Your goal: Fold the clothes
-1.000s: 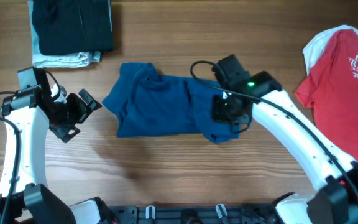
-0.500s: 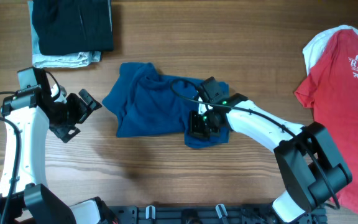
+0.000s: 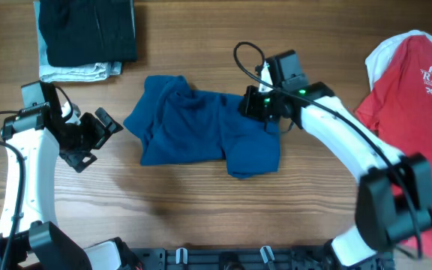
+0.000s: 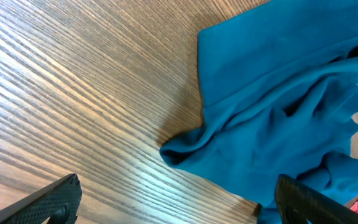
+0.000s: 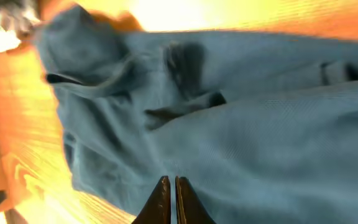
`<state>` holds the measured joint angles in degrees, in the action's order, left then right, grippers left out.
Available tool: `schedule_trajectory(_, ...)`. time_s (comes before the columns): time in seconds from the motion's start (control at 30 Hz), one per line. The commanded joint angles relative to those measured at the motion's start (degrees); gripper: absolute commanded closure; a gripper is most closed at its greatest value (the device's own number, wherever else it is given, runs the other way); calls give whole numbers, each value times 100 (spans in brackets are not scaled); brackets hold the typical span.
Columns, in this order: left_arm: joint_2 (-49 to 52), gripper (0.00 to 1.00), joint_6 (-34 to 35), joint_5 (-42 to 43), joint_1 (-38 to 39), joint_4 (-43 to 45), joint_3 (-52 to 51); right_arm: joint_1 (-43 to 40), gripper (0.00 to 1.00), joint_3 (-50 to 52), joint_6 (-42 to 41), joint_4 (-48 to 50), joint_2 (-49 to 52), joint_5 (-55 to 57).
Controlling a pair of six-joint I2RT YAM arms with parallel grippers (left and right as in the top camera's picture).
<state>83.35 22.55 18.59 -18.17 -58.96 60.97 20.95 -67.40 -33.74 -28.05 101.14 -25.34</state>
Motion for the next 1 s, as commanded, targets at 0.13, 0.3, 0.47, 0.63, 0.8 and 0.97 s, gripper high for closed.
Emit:
schedule_trajectory(0.13,-46,0,-116,68,-42,-9,-33,-214,96,-74,-275,1309,1270,-774)
schedule_trajectory(0.3,-46,0,-116,68,-42,-4,-33,-531,95,-74,-367,1473,1825,35)
schedule_trajectory(0.47,-46,0,-116,68,-42,-7,-33,-1436,96,-208,-24,1032,1823,734)
schedule_trajectory(0.63,-46,0,-114,68,-42,22,-33,-2090,95,-756,721,35,1331,734)
schedule_trajectory(0.8,-46,0,-114,68,-42,15,-33,-2052,95,-1060,1095,-1425,-774,-610)
schedule_trajectory(0.97,-46,0,-114,70,-42,13,-33,-1303,96,-343,1543,-2461,-1123,-697)
